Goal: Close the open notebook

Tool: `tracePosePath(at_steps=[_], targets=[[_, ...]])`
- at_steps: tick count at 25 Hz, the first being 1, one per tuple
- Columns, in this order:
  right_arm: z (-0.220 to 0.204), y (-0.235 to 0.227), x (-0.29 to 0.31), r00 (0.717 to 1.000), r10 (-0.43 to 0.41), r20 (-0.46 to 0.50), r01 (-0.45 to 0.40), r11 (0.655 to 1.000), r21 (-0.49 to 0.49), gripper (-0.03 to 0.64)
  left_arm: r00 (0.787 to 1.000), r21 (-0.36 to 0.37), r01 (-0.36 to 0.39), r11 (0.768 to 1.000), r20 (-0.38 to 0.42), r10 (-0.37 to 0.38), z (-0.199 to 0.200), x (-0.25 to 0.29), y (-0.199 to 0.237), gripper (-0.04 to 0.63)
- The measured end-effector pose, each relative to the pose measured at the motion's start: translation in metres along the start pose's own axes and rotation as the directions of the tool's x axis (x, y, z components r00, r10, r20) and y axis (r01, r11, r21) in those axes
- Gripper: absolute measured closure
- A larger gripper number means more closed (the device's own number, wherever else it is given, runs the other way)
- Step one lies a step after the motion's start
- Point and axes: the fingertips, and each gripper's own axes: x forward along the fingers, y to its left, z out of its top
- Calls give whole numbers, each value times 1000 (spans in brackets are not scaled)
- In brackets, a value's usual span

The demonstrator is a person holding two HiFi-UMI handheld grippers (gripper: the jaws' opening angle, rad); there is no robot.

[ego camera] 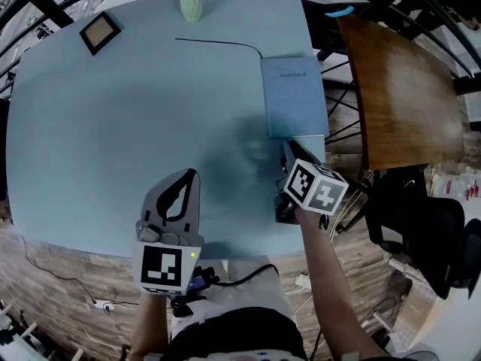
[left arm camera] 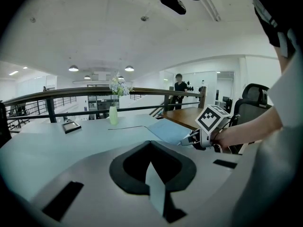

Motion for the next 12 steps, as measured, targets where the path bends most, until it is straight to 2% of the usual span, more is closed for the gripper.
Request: tracePosePath(at_steps=[2, 5, 12], targets=[[2, 2, -13, 999, -16, 47, 17, 999, -33, 555, 1000, 9, 4, 1000, 12, -4, 4, -3, -2, 578], [12, 14, -39, 991, -24, 129, 43, 988, -149, 569, 1000, 14, 5, 1000, 23, -5, 11, -12, -4, 578], [29, 56, -103, 960, 58, 274, 35, 945, -324, 572, 997, 48, -5, 999, 76, 1, 34, -40, -8, 578]])
